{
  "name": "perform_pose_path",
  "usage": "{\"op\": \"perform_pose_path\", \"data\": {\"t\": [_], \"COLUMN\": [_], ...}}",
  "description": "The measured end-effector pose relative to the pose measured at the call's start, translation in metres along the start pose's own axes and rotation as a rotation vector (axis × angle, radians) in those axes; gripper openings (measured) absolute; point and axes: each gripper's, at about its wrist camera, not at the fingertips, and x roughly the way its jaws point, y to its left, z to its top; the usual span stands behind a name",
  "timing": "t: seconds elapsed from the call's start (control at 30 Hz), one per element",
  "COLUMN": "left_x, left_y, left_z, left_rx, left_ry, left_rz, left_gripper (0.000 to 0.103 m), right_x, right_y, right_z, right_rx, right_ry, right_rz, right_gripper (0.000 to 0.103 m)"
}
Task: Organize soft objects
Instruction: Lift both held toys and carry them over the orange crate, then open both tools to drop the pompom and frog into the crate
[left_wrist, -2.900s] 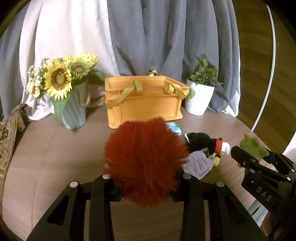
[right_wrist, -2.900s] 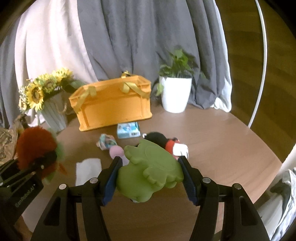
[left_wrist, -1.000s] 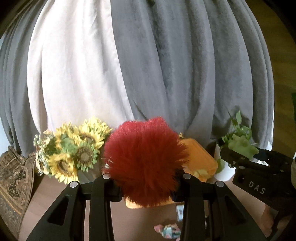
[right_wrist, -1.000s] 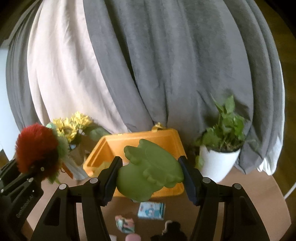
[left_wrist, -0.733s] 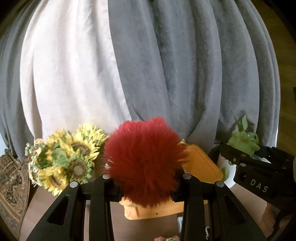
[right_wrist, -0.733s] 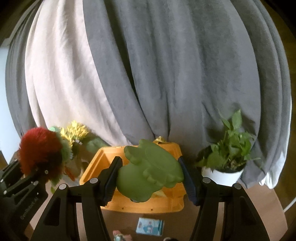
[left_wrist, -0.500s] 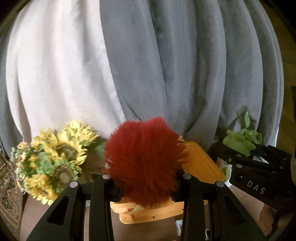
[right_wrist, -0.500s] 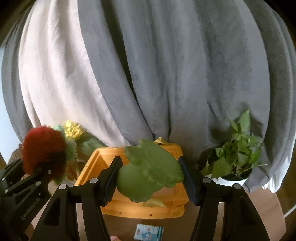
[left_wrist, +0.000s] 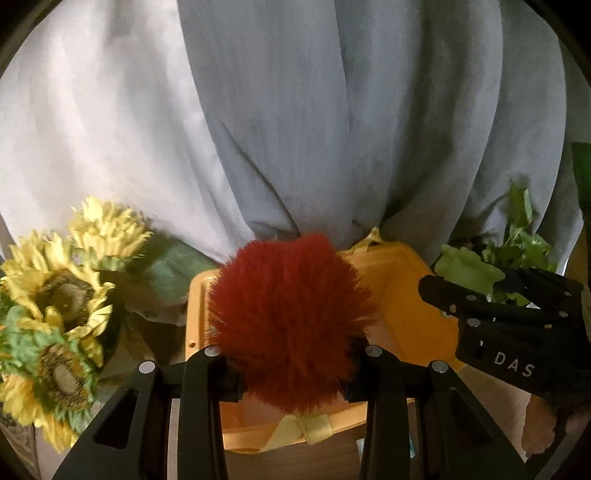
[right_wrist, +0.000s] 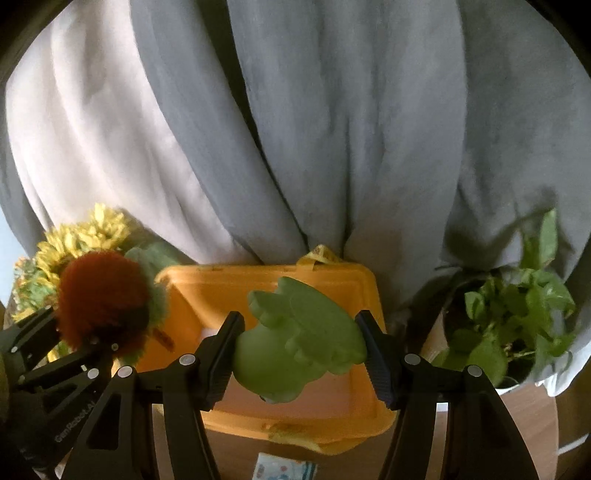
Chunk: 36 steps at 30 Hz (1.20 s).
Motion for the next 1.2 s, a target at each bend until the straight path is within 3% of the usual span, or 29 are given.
{"op": "perform_pose_path", "data": {"t": [0.27,0.6,0.83,1.2], "left_x": [0.039,0.072,0.071,0.029], "left_y": [0.004,0.011,0.010,0.011], "left_z": [0.005,-0.001,-0.003,-0.004], "left_rx": [0.021,-0.002,-0.003,-0.022], "left_ry": [0.127,0.256,0.256,0.156], "left_rz": [-0.006,-0.021,-0.011,0.055], "left_gripper": [0.036,0.040,0.059,0.067], "right_x": [0.057,0.088,0.092,0.057], "right_y": [-0.006,-0.002,-0.005,-0.014], "right_z": [0.005,0.004,0.004,0.003], "right_rx": [0.013,-0.036,-0.009,0.019], "right_ry": [0.173,0.294,0.305,0.204], "right_rz": [0.025,-0.004,0.001,-0.060], "right_gripper": [0.063,0.063,0.073,0.073]}}
